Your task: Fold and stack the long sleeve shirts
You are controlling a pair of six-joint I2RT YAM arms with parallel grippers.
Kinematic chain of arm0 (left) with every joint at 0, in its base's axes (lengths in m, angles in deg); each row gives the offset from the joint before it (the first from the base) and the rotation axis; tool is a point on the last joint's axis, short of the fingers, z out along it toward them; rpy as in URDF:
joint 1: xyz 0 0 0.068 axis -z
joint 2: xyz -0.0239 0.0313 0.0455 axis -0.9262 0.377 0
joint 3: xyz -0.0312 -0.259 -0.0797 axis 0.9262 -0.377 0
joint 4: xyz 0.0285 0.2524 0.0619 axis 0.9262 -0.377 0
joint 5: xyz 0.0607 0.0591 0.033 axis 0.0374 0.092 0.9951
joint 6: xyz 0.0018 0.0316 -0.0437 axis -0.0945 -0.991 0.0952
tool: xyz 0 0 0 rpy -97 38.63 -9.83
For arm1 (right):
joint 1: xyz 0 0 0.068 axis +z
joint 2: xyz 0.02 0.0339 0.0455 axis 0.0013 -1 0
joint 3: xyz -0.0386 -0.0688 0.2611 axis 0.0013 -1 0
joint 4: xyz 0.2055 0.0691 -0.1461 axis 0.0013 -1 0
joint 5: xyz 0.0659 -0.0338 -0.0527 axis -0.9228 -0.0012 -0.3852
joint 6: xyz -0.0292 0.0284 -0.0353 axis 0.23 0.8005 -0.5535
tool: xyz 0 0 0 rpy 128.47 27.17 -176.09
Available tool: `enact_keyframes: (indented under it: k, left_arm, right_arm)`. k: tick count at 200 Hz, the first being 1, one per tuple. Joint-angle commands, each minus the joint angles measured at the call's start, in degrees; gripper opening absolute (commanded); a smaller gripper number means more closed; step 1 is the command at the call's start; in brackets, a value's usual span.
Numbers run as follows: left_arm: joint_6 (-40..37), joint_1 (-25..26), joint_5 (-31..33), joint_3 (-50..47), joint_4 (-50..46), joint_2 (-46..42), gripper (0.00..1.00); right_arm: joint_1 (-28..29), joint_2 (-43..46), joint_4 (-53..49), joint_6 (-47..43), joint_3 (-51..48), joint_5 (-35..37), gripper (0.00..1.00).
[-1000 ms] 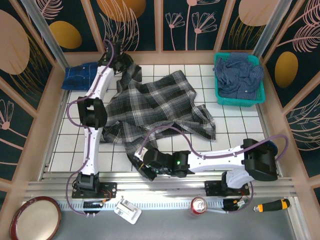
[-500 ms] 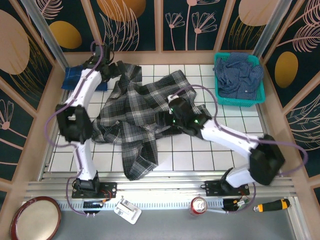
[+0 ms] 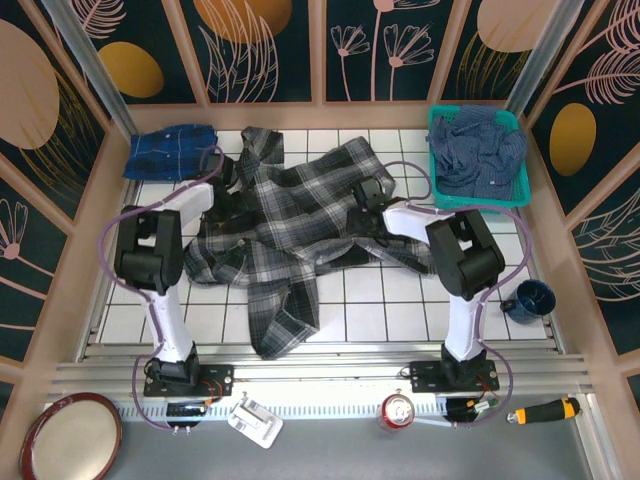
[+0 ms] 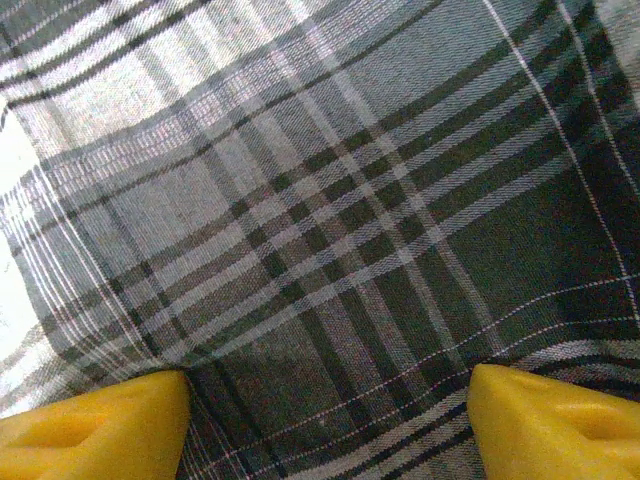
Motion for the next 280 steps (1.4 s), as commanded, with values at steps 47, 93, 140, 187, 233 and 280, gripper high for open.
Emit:
enact_keyframes:
  k: [47, 93, 140, 187, 233, 280]
  left_arm:
    - [-2.64, 0.91, -3.94, 34.38, -2.04, 22.81, 0.19]
    - [-4.45, 0.39, -3.90, 58.83, -13.40, 31.43, 0.21]
    - [-5.33, -0.69, 3.99, 22.63, -5.91, 1.93, 0.91]
    - [-1.64, -1.44, 7.90, -5.05, -1.89, -12.82, 0.93]
    - [2.04, -2.63, 10.40, -14.39, 0.91, -12.73, 0.92]
    - [4.10, -3.17, 9.73, -9.45, 2.96, -3.83, 0.61]
  right_arm:
    - [-5.78, 2.19, 1.29, 10.59, -6.30, 3.70, 0.78]
    - [0.03, 8.11, -2.79, 4.06, -2.09, 3.89, 0.80]
    - [19.83, 15.54, 0.90, -2.86, -2.47, 5.28, 0.85]
    - [34.07, 1.44, 4.60, -5.90, 7.45, 0.95, 0.88]
    - [36.11, -5.91, 2.47, -7.10, 11.10, 3.31, 0.80]
    - [38.29, -7.78, -1.73, -10.13, 11.46, 6.81, 0.17]
